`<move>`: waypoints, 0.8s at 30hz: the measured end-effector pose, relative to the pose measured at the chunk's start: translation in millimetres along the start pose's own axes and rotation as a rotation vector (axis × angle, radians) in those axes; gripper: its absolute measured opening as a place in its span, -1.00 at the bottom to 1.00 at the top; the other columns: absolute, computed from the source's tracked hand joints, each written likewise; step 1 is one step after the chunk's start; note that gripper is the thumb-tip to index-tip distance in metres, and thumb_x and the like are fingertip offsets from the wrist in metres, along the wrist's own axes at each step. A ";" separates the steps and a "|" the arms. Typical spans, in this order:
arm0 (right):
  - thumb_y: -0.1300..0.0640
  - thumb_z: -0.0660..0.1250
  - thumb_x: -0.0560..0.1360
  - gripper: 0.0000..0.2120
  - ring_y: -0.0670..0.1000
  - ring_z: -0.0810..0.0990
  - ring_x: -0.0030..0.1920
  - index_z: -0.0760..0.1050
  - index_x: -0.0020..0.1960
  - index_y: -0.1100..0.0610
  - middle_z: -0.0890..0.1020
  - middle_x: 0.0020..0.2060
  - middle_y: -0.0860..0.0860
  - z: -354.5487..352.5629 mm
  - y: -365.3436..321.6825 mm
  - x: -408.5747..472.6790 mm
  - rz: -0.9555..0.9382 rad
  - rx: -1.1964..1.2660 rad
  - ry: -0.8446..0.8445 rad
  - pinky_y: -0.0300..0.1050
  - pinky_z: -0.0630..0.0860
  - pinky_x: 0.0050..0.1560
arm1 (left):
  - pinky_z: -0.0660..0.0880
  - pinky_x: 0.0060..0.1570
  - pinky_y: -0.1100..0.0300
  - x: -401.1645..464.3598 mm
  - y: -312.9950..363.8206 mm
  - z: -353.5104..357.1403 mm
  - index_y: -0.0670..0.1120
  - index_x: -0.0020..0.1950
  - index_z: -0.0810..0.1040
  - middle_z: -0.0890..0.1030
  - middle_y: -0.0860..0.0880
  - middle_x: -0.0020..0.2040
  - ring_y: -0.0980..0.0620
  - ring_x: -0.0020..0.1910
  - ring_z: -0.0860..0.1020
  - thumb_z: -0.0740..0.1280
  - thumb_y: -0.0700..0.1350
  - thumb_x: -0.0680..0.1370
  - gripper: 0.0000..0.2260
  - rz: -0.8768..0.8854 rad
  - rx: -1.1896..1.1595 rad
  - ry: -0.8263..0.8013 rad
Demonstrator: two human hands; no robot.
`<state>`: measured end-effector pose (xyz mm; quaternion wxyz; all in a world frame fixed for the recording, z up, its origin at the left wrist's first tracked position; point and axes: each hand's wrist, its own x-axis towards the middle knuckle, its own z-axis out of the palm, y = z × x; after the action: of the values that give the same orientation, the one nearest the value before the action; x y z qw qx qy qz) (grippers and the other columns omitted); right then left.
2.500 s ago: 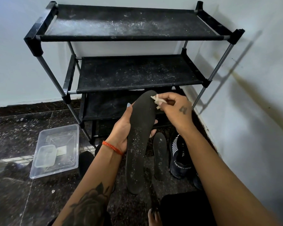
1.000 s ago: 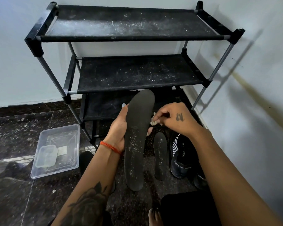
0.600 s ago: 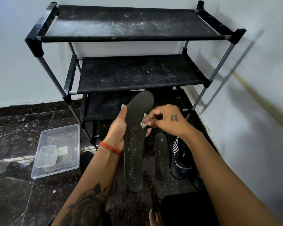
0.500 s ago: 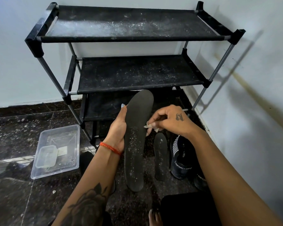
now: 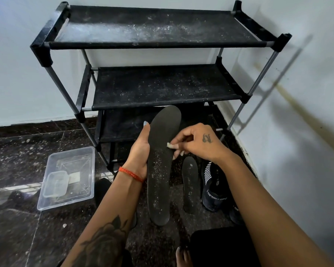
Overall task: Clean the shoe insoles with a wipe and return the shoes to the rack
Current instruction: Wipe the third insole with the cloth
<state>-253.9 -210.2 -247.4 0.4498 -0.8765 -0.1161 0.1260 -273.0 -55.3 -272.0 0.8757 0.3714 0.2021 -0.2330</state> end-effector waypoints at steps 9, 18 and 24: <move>0.34 0.39 0.41 -0.84 -0.11 0.58 -0.29 0.59 -0.26 0.11 0.62 -0.32 -0.02 -2.9 -0.7 5.9 0.247 0.487 0.201 -0.31 0.49 -0.37 | 0.61 -0.06 -0.12 -4.9 -1.5 7.1 -0.19 0.37 0.42 0.55 -0.23 0.25 -0.18 0.16 0.57 0.04 0.31 0.56 -0.34 0.010 -0.042 -0.057; 0.27 0.38 0.44 -0.92 -0.02 0.63 -0.24 0.62 -0.18 0.14 0.67 -0.20 0.08 -3.2 6.3 12.7 0.246 0.497 0.512 -0.25 0.54 -0.26 | 0.58 -0.01 -0.03 -9.2 -5.4 12.8 -0.19 0.32 0.45 0.54 -0.26 0.25 -0.22 0.12 0.58 0.02 0.28 0.57 -0.38 -0.055 0.106 -0.098; 0.24 0.42 0.42 -0.92 -0.12 0.55 -0.17 0.64 -0.12 0.11 0.58 -0.10 -0.01 14.9 -0.5 10.6 0.010 -0.058 0.446 -0.39 0.47 -0.13 | 0.62 -0.15 0.02 -8.3 -5.9 10.5 -0.19 0.24 0.50 0.66 -0.20 -0.03 -0.12 -0.15 0.67 0.03 0.27 0.58 -0.41 -0.056 0.045 -0.085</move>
<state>-248.8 -195.2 -256.7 0.4385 -0.8958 -0.0131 -0.0721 -281.1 -64.7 -264.2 0.8681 0.3750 0.1698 -0.2775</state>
